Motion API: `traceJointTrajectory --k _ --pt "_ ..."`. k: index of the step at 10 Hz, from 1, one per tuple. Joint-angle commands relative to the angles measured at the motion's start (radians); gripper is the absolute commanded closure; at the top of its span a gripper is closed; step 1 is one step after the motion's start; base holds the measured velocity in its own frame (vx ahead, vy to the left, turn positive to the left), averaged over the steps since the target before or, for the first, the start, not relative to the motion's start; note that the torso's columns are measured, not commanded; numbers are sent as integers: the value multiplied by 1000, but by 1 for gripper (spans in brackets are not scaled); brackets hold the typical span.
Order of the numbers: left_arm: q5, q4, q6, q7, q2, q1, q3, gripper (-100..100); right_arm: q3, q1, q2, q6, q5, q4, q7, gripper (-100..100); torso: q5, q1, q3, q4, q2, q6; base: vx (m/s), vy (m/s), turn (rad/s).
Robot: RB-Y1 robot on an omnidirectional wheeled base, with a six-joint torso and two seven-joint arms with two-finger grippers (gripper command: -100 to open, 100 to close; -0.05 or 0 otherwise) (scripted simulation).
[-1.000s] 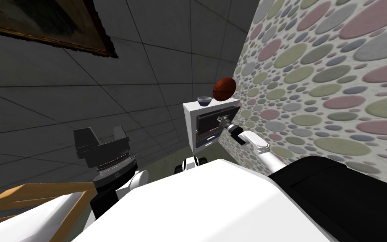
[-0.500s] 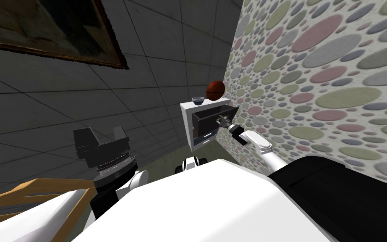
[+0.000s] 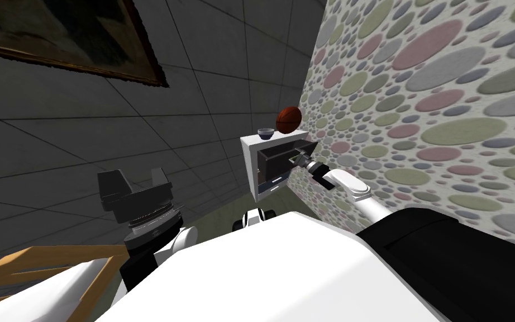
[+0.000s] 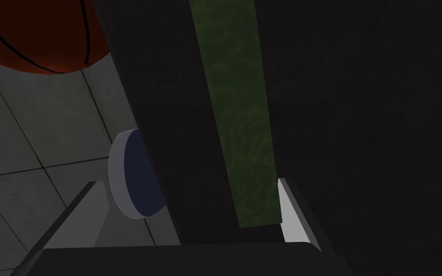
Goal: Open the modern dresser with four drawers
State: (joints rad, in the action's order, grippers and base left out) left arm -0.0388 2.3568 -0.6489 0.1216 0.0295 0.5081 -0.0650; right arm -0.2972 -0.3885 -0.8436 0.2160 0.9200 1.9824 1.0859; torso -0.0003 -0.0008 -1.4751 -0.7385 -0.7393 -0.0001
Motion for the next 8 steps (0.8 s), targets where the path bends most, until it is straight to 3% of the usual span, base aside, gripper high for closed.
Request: traceJointTrajectory --k 1,2,3,8 --pt "0 0 0 0 0 0 0 0 -33 -5 -64 7 -28 1 -48 -100 2 1 0 -3 -2 2 15 59 -68" --pt "0 0 0 0 0 0 0 0 -17 -6 -50 12 -22 -6 -36 -100 5 3 2 -5 -4 2 11 20 -17" --pt "0 0 0 0 0 0 0 0 -17 -8 -52 10 -22 -6 -40 0 3 3 3 -4 -5 0 6 1 1" --pt "0 0 0 0 0 0 0 0 -12 -13 -51 11 -21 -11 -39 0 2 3 0 -1 0 0 0 0 0"
